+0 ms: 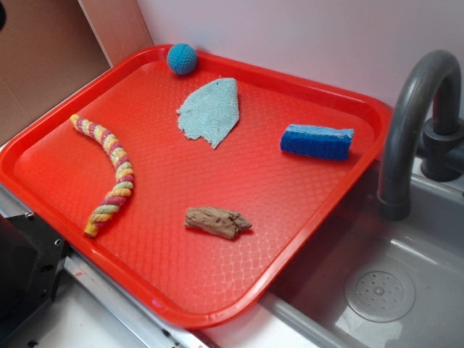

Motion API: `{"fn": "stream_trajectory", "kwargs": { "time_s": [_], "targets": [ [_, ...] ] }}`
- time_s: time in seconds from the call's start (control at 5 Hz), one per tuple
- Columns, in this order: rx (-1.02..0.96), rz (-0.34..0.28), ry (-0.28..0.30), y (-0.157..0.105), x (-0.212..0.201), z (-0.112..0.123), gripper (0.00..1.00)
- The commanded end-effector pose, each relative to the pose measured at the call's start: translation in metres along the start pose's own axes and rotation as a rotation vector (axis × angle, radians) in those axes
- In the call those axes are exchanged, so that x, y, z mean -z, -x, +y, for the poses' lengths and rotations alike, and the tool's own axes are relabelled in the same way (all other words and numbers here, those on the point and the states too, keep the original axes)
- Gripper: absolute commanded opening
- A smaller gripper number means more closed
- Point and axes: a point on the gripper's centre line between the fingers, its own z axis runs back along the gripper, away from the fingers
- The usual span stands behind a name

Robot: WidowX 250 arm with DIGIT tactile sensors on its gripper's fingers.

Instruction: Grab the wood chip.

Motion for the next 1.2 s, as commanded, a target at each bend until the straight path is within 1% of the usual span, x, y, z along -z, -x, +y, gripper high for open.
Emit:
{"fn": "stream_trajectory", "kwargs": {
  "time_s": [0.0, 0.2, 0.4, 0.6, 0.8, 1.0],
  "targets": [
    [0.000, 0.000, 0.000, 0.000, 0.000, 0.000, 1.00],
    [0.054, -0.008, 0.024, -0.001, 0.001, 0.002, 1.00],
    [0.244, 0.009, -0.009, -0.008, 0.008, -0.001, 1.00],
    [0.497, 0.025, -0.022, -0.021, 0.019, -0.012, 1.00],
    [0.744, -0.018, 0.017, -0.033, 0.029, -0.030, 1.00],
    [0.991, 0.013, 0.059, -0.030, 0.047, -0.054, 1.00]
  ]
}}
